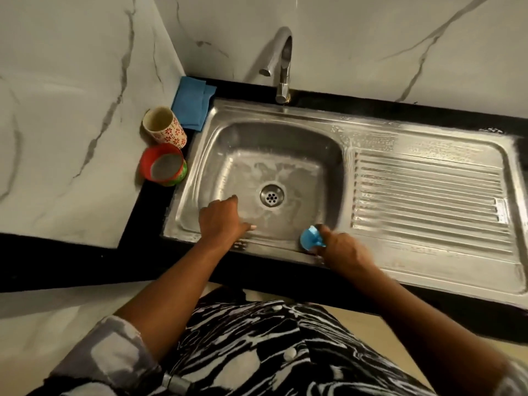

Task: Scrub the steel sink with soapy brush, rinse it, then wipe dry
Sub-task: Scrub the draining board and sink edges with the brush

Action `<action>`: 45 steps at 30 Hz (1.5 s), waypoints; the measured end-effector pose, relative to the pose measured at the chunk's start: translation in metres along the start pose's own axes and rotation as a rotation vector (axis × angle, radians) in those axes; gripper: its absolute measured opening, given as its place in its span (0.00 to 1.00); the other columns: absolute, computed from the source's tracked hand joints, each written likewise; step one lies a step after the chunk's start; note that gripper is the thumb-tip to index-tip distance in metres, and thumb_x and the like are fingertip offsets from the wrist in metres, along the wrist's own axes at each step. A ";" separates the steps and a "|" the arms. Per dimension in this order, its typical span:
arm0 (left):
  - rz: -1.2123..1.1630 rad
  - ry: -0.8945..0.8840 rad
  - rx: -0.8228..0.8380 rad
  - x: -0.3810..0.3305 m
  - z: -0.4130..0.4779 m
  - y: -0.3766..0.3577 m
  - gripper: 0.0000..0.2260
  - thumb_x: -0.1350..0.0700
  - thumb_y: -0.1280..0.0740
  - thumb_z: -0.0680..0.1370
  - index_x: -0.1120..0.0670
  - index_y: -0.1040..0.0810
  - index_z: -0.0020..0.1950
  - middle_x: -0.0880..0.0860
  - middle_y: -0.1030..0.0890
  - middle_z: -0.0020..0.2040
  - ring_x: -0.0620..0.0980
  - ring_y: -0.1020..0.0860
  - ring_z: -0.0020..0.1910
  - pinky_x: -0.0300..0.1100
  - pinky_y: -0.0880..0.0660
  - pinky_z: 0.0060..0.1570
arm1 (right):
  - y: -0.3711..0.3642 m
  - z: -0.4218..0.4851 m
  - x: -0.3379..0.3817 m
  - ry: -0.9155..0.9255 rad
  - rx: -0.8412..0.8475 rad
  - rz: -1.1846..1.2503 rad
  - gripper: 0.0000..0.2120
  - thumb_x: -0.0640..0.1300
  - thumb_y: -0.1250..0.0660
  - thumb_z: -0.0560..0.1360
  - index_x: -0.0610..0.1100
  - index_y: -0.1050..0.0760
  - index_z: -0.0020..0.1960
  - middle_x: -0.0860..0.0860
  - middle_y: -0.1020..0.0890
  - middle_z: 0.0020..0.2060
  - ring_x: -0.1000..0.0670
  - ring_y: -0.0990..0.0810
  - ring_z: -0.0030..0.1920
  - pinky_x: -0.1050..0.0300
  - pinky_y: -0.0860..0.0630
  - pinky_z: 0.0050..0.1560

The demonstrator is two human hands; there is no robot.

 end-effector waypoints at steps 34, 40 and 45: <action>-0.034 -0.040 -0.295 0.196 0.024 0.031 0.31 0.42 0.24 0.77 0.47 0.26 0.79 0.49 0.20 0.71 0.53 0.16 0.44 0.47 0.18 0.42 | 0.037 0.175 0.390 0.369 -0.176 -0.273 0.21 0.53 0.33 0.80 0.52 0.30 0.71 0.47 0.17 0.53 0.43 0.16 0.51 0.49 0.22 0.45; 0.060 -0.033 -0.239 0.192 0.020 0.018 0.37 0.36 0.31 0.80 0.45 0.42 0.86 0.47 0.34 0.83 0.53 0.16 0.49 0.48 0.21 0.46 | 0.044 0.184 0.387 0.352 -0.219 -0.329 0.19 0.53 0.32 0.80 0.49 0.28 0.68 0.47 0.18 0.48 0.43 0.17 0.47 0.49 0.23 0.41; 0.049 -0.018 -0.251 0.189 0.023 0.014 0.40 0.35 0.27 0.76 0.48 0.36 0.84 0.50 0.27 0.79 0.55 0.14 0.48 0.48 0.19 0.44 | 0.042 0.184 0.384 0.391 -0.200 -0.186 0.21 0.57 0.32 0.79 0.52 0.29 0.69 0.46 0.18 0.52 0.42 0.16 0.51 0.50 0.23 0.44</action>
Point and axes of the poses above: each hand's wrist, its own z-axis towards the middle knuckle, its own y-axis out of the back of the hand, x = y × z, the point moved 5 cm from there along z, towards the middle knuckle
